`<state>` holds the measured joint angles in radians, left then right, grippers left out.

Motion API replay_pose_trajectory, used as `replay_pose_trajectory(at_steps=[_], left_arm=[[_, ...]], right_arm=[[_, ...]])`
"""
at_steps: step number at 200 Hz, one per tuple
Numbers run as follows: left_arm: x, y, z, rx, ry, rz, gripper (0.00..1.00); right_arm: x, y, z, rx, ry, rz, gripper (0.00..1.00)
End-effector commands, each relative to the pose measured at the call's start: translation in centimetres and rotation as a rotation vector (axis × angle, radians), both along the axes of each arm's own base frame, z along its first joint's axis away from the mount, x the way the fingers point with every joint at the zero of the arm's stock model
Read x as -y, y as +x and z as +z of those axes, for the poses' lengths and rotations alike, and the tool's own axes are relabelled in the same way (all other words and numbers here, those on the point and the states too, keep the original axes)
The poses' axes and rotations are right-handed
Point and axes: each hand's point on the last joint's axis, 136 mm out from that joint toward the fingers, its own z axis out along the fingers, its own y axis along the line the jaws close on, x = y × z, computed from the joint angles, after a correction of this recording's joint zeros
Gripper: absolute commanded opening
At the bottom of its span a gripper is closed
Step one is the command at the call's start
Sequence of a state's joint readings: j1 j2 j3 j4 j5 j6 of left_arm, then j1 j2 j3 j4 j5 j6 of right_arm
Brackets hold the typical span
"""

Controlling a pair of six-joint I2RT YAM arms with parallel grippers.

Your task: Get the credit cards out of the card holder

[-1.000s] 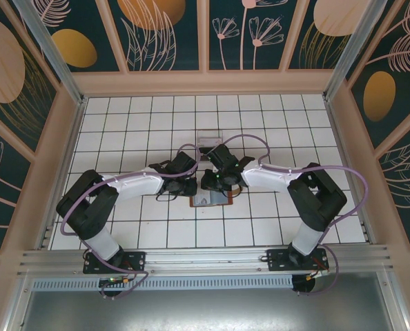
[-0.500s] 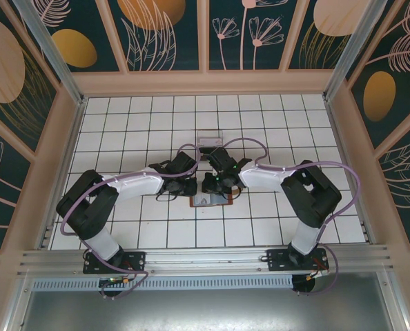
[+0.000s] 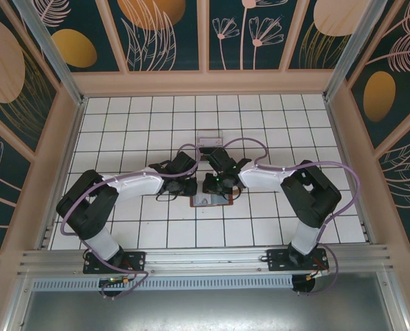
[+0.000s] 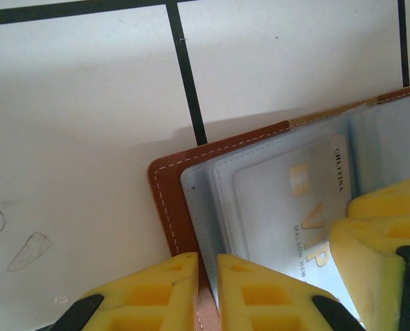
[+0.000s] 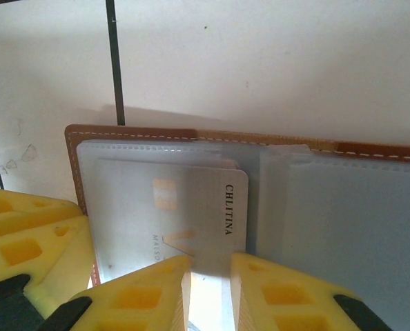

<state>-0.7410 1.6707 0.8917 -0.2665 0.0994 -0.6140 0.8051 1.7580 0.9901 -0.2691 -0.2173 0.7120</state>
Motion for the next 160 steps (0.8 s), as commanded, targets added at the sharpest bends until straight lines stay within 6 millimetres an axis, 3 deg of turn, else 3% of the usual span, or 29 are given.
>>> replay_pose_trajectory(at_steps=[1,66,117,160], left_arm=[[0.0,-0.2,0.5,-0.004,0.008,0.0,0.17],[0.5,0.3,2.1,0.021,-0.019,-0.001,0.17],[1.4,0.3,2.5,0.015,-0.044,-0.014,0.18],[1.2,-0.1,0.6,-0.02,-0.001,-0.029,0.18]], right_arm=[[0.7,-0.2,0.1,0.007,-0.054,0.006,0.24],[0.1,0.2,2.8,0.049,0.015,-0.003,0.25],[0.5,0.0,2.1,0.031,0.019,-0.008,0.25],[0.4,-0.1,1.2,0.005,0.027,0.0,0.26]])
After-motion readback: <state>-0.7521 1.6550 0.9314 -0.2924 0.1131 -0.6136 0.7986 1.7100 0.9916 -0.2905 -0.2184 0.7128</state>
